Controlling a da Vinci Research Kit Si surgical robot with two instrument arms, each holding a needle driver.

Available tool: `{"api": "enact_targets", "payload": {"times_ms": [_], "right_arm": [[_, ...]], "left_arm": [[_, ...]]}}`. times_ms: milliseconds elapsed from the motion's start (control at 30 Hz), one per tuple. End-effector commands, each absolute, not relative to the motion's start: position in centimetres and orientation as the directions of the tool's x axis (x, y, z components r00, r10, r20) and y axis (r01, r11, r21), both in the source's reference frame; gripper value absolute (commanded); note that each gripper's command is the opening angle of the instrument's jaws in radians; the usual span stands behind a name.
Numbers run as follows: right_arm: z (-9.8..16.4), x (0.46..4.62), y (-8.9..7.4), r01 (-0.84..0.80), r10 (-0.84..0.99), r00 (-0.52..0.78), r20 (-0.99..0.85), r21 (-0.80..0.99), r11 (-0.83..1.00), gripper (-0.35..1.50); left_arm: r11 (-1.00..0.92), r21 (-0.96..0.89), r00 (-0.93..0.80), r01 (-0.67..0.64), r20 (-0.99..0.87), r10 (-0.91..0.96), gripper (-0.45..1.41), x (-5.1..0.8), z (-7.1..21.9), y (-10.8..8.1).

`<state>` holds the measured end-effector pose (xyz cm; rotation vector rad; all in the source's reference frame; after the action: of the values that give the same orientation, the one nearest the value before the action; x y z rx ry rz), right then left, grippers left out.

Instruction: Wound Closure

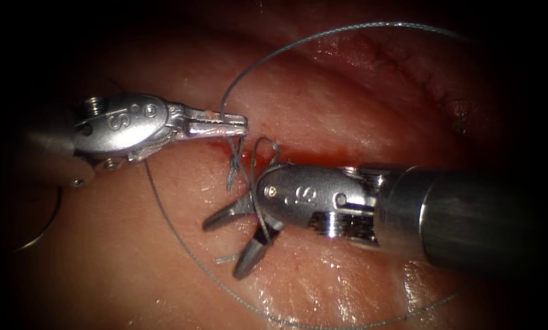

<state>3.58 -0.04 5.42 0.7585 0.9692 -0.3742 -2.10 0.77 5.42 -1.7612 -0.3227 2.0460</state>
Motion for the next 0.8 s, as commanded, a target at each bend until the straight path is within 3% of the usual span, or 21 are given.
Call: {"api": "enact_targets", "payload": {"times_ms": [33,233,300,333,367,400,467,800], "right_arm": [[5.5,3.68,-0.13,0.605,0.023,0.546,-0.838,0.413,0.68,0.67],[5.51,3.66,-0.23,0.644,-0.012,0.563,-0.827,0.429,0.634,0.61],[5.51,3.66,-0.28,0.658,-0.031,0.572,-0.82,0.435,0.615,0.46],[5.51,3.67,-0.28,0.664,-0.04,0.578,-0.815,0.441,0.603,0.17],[5.51,3.67,-0.28,0.664,-0.04,0.578,-0.815,0.441,0.603,0.17],[5.51,3.67,-0.28,0.668,-0.05,0.585,-0.81,0.446,0.596,-0.27],[5.51,3.68,-0.23,0.667,-0.054,0.592,-0.804,0.451,0.592,-0.35],[5.38,3.49,0.13,0.579,0.076,0.528,-0.846,0.424,0.697,-0.35]], "left_arm": [[-0.884,-0.44,-0.109,-0.16,-0.882,0.458,-0.45,-2.14,5.49,0.71],[-0.884,-0.441,-0.109,-0.155,-0.882,0.459,-0.45,-2.09,5.45,0.7],[-0.884,-0.442,-0.109,-0.153,-0.882,0.459,-0.45,-2.07,5.43,0.69],[-0.884,-0.442,-0.109,-0.152,-0.882,0.459,-0.45,-2.06,5.43,0.68],[-0.884,-0.442,-0.109,-0.152,-0.882,0.459,-0.45,-2.06,5.43,0.68],[-0.884,-0.442,-0.109,-0.152,-0.882,0.459,-0.45,-2.06,5.41,0.66],[-0.884,-0.442,-0.109,-0.151,-0.882,0.459,-0.45,-2.06,5.37,0.63],[-0.891,-0.43,-0.111,-0.149,-0.888,0.447,-0.45,-2.08,5.29,0.37]]}}
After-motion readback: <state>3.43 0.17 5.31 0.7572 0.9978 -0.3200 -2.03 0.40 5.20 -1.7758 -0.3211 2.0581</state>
